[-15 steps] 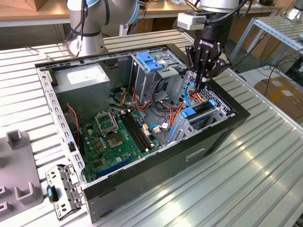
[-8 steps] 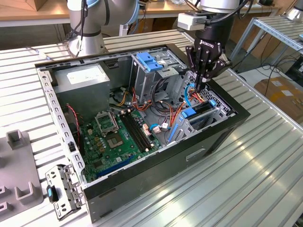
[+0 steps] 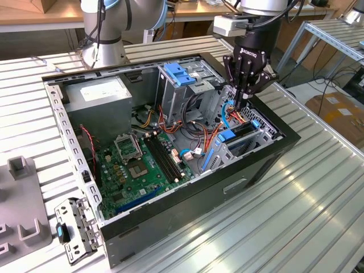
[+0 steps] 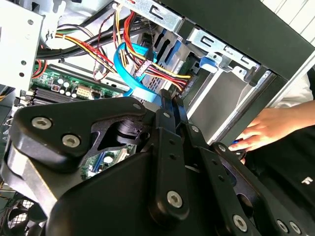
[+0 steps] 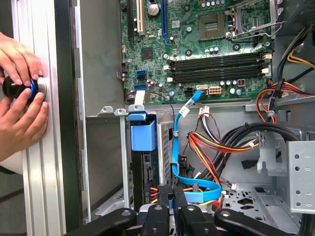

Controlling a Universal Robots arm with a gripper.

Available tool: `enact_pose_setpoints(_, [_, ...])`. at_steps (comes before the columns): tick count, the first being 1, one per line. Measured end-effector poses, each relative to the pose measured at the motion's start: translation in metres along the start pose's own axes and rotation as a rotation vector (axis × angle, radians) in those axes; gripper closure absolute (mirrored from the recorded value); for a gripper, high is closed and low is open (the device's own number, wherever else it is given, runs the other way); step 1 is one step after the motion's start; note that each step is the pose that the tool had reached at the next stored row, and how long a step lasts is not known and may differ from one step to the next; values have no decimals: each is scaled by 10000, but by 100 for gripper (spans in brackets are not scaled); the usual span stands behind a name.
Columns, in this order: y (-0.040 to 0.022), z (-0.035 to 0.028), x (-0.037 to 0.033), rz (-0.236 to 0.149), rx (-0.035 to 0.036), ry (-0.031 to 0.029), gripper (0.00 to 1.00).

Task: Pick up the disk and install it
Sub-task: 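Insert the second disk wire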

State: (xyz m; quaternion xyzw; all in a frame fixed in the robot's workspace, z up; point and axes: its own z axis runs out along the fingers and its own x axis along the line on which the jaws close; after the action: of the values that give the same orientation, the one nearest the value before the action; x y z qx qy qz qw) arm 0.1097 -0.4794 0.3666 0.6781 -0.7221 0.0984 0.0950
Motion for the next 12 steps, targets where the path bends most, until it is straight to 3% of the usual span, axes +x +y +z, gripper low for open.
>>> enact_pose_setpoints(1, [3,1,5,-1,8,-1,84])
enact_pose_setpoints(3, [32,5,20,-3,89,-19,84])
enact_pose_setpoints(5, [118,13,28,38,256,-66,84])
enact_pose_setpoints(7, [130,26,50,46,316,-132,84])
enact_pose_setpoints(12, [140,62,132,66,390,-421,84])
